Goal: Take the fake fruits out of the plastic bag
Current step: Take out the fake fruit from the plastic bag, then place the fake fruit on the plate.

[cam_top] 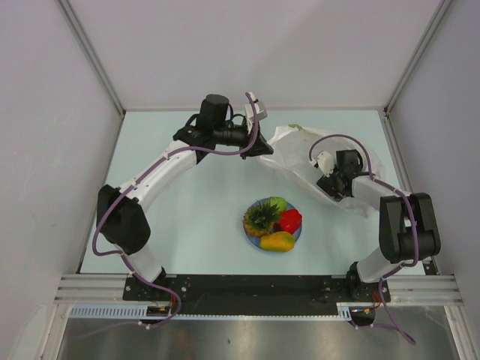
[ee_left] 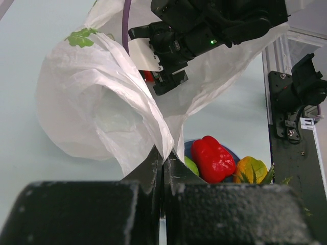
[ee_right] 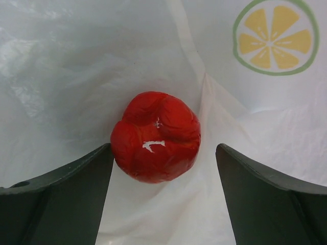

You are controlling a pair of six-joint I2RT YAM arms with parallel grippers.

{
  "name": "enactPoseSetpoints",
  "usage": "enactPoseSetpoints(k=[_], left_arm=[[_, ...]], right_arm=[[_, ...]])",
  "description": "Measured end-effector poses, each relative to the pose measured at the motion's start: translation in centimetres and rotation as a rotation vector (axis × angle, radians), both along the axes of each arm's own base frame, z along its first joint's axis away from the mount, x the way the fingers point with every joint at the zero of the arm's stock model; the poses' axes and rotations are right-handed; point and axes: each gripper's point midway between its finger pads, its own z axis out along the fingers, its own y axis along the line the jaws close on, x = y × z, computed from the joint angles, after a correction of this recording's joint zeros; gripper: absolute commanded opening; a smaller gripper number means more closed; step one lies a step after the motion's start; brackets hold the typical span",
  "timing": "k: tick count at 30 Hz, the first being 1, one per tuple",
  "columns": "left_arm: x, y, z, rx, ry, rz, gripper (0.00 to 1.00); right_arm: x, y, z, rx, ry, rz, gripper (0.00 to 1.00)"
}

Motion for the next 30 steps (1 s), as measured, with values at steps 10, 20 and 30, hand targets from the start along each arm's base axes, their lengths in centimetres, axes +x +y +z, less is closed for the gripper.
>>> enactPoseSetpoints(k=[10,20,30], left_arm=[[0.2,0.0,-0.1,0.003,-0.002,0.009,0.00],[0.7,-0.1,-0.4,0.008,0.001,0.032,0.00],[4.6,-0.1,-2.8,0.037,0.061,0.191,0.00]], right_arm=[[1.3,-0.5,0.0,0.001,-0.025,0.005,0.41],[3.2,6.7,10.9,0.226,-0.264,0.158,0.40],[-2.2,17.4,18.5,0.441,-0.299,0.423,0.39]])
